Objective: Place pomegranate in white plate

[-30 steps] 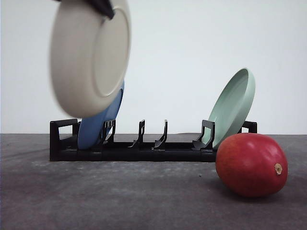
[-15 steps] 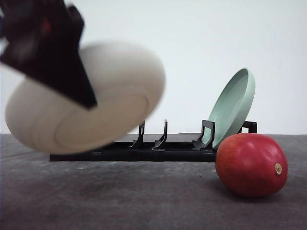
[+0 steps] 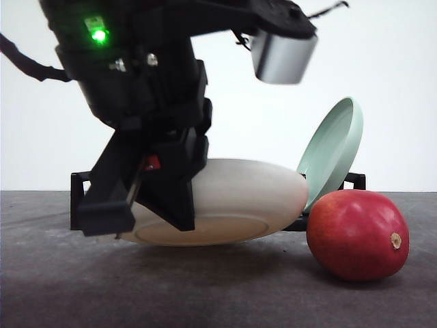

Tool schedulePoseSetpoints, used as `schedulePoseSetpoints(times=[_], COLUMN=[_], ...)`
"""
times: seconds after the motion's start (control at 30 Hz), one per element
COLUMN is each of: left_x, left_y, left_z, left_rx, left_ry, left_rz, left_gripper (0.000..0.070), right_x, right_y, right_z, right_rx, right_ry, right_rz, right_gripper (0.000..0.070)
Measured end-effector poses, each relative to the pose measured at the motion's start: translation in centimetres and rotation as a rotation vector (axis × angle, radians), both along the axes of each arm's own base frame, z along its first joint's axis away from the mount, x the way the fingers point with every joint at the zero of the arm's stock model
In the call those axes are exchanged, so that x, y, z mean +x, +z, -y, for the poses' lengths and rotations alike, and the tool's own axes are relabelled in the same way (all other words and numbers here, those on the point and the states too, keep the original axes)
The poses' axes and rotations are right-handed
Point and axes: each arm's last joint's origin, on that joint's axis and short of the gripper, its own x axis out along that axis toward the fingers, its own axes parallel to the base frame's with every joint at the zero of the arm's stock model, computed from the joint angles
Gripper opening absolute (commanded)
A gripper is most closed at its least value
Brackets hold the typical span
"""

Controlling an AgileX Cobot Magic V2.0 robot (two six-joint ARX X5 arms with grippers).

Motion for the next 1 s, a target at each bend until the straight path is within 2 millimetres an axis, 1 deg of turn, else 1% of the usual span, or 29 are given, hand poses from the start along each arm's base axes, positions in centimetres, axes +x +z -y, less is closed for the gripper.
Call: schedulePoseSetpoints(times=[0.4, 0.43, 0.5, 0.6, 0.63, 0.7, 0.9, 1.0], left_x=[-0.01, -0.01, 0.0, 0.02, 0.02, 0.02, 0.17, 0.66], left_y=[-0.1, -0.1, -0.08, -0.09, -0.1, -0.11, -0.02, 0.36], left_z=[-0.36, -0.35, -0.34, -0.37, -0.38, -0.4, -0.72, -0.88], left_rx=[0.049, 0.044, 0.039, 0.03, 0.028, 0.019, 0.023, -0.001], left_ry=[0.011, 0.015, 0.021, 0.037, 0.043, 0.057, 0.099, 0.134], left_rz=[-0.013, -0.013, -0.014, -0.019, -0.021, -0.024, -0.068, -0.146], left_gripper=[0.002, 0.0037, 0.0107, 0.0289, 0.0321, 0.0357, 0.0373, 0.0454], right_x=[0.02, 0.02, 0.03, 0.04, 0.04, 0.04, 0.04, 0.04], right_y=[0.02, 0.03, 0.05, 0.06, 0.06, 0.06, 0.06, 0.06], right_z=[0.01, 0.01, 0.0, 0.0, 0.0, 0.0, 0.0, 0.0], right_rx=[-0.001, -0.001, 0.0, 0.0, 0.0, 0.0, 0.0, 0.0], right_ry=[-0.003, -0.003, -0.003, -0.003, -0.003, -0.003, -0.003, -0.003], right_rz=[0.003, 0.005, 0.007, 0.008, 0.008, 0.008, 0.008, 0.008], right_gripper=[0.0348, 0.0348, 0.0348, 0.0348, 0.0348, 0.0348, 0.0348, 0.0348])
